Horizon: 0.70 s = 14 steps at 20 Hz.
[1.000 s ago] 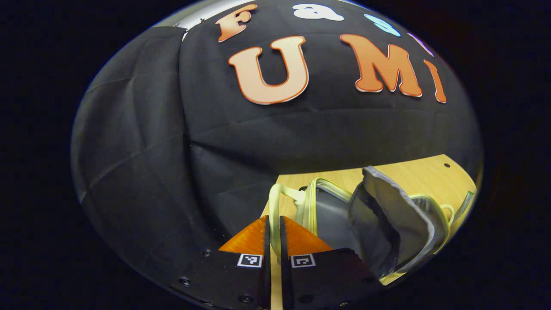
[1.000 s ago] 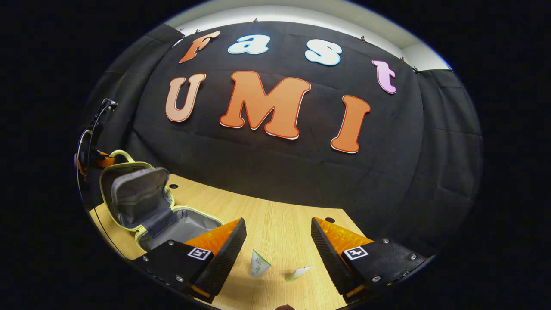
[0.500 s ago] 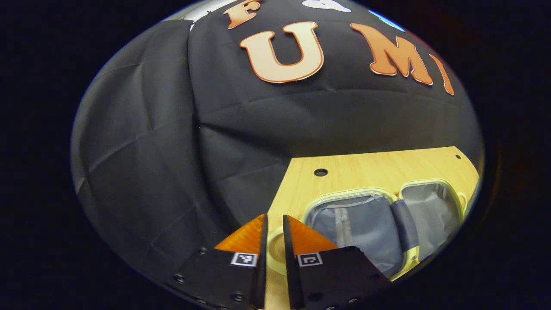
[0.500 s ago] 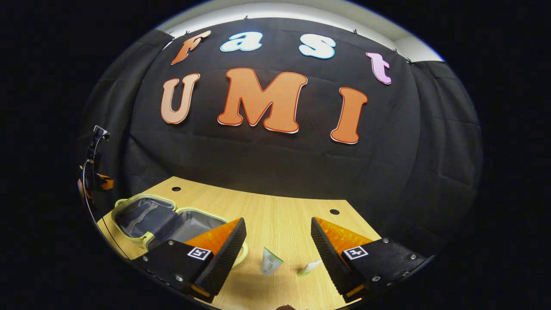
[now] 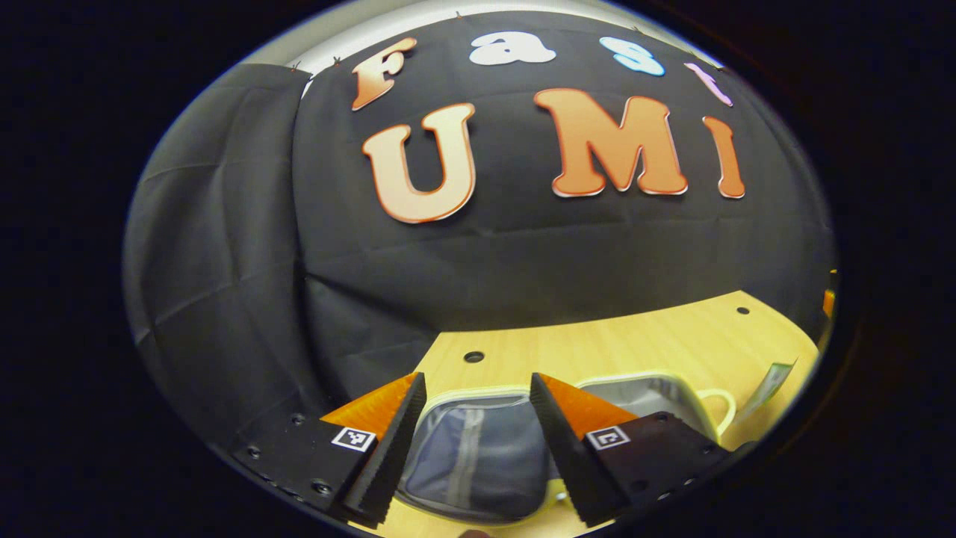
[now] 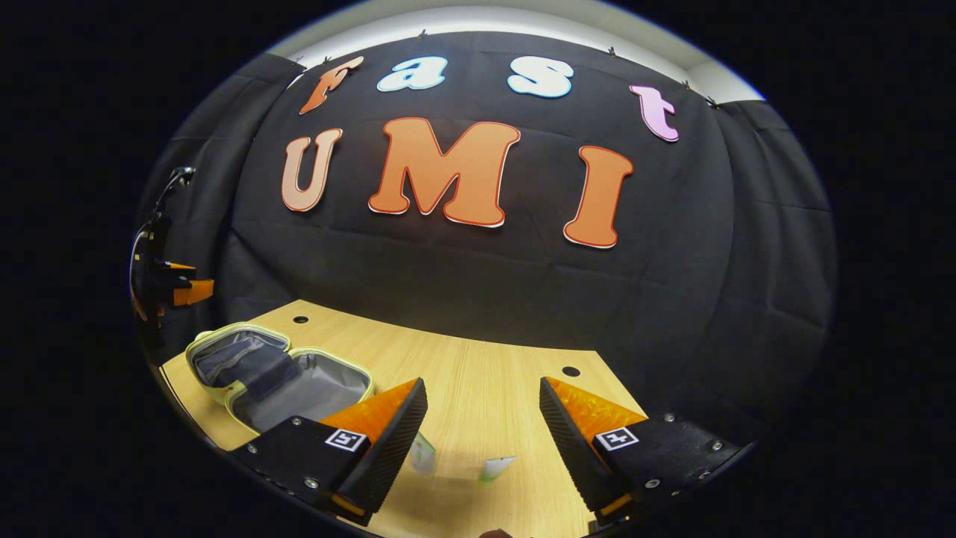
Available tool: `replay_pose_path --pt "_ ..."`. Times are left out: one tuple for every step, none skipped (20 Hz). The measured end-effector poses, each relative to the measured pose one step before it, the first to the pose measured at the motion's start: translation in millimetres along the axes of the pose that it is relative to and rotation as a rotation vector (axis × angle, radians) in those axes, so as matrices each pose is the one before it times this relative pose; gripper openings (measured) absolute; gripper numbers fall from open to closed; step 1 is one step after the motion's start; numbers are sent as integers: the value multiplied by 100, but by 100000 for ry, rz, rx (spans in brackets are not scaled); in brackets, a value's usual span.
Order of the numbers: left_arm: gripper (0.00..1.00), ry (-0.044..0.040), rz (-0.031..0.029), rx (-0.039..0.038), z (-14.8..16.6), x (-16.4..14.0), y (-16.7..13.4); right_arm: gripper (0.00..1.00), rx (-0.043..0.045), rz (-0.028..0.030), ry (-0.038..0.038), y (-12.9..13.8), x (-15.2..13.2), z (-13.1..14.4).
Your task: First open the suitcase, pack the skin care products into it, and then close the suitcase.
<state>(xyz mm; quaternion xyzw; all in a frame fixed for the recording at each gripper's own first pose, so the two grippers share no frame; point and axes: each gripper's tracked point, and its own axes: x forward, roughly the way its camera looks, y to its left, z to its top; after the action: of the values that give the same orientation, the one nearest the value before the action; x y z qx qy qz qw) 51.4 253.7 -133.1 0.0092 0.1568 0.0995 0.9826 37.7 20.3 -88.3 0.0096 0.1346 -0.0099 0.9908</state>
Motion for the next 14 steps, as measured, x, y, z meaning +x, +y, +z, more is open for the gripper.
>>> replay_pose_path --pt "94 -1930 -1263 312 918 -427 -1824 96 295 725 -54 -448 101 -203" --pt "100 -1482 -1129 736 691 -574 -1523 96 394 1009 -118 -273 119 -188" --pt "95 -1187 -1123 539 731 -530 -1545 96 397 815 -212 -332 12 -124" --pt "95 -1280 -1940 -26 521 -456 -1767 96 121 489 -323 -396 136 -92" --pt "95 -655 -1367 -173 426 -323 -1617 96 178 777 -289 -287 -21 -12" --pt "95 -408 -1440 -525 239 -547 -1681 96 -111 549 -14 -297 42 -342" --pt "95 104 -1753 -575 177 -357 -1668 96 101 1037 -51 -224 44 -229" --pt "96 -273 -2031 -945 65 -339 -1985 96 -78 690 211 -339 -62 -376" --pt "96 -25 -2307 -133 -31 -167 -1931 96 168 877 359 -276 21 -304" --pt "96 53 -1849 -278 -194 -273 -1637 96 304 772 521 -233 92 -413" --pt "96 442 -2300 19 -180 -302 -1837 96 565 906 501 -288 78 -416" --pt "96 -20 -1962 88 -308 -302 -1664 96 864 1288 764 -118 126 -565" --pt "96 366 -2541 577 -347 -268 -1829 96 400 1405 858 -35 119 -547" --pt "96 156 -1764 903 -629 -175 -1686 96 -208 1837 514 120 138 -555"
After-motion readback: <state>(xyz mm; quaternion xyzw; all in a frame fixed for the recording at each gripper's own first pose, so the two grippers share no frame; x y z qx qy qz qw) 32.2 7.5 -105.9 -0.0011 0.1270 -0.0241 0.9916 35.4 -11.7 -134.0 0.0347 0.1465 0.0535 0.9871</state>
